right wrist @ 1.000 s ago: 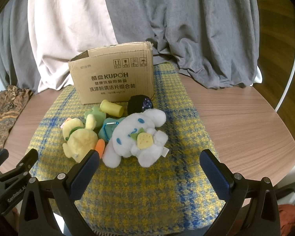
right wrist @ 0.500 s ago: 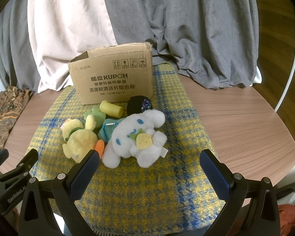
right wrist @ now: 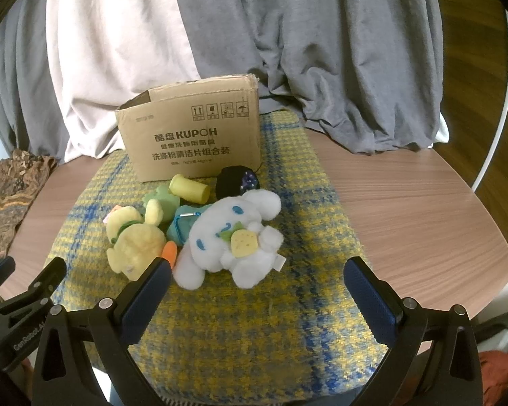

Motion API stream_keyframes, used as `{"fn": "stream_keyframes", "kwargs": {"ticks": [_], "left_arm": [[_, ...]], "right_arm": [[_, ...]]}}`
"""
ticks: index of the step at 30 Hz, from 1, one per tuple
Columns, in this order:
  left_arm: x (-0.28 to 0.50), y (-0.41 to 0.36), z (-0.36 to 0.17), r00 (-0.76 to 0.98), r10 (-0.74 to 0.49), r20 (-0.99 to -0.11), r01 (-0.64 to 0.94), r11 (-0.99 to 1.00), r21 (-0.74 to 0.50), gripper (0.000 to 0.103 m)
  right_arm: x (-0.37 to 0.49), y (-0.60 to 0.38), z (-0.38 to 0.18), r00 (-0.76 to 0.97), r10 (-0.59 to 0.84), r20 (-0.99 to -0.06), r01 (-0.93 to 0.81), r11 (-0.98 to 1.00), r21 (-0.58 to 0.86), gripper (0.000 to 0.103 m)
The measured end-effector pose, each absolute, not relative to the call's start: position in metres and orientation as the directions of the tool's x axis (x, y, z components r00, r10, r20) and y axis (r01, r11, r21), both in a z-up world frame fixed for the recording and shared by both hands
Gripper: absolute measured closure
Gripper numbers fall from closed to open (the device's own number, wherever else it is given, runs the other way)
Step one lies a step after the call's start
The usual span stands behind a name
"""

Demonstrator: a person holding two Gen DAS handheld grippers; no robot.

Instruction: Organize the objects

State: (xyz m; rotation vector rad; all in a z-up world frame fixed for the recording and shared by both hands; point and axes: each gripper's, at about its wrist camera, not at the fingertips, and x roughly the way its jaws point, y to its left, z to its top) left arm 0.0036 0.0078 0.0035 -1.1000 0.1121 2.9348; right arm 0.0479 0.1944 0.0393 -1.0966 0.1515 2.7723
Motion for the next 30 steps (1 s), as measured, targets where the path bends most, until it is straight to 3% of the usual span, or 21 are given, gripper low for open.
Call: {"fn": "stream_keyframes", "kwargs": {"ticks": [30], "left_arm": [[-0.0020,0.0081,-0.0043,-0.762,-0.009,-0.648,-0.034,-0.998,0.054,0.000]], "right_arm": [[0.0394,0.1936,0.0318,-0.716,0.105,-0.690,-0.176,-0.984,0.032,0.001]]}}
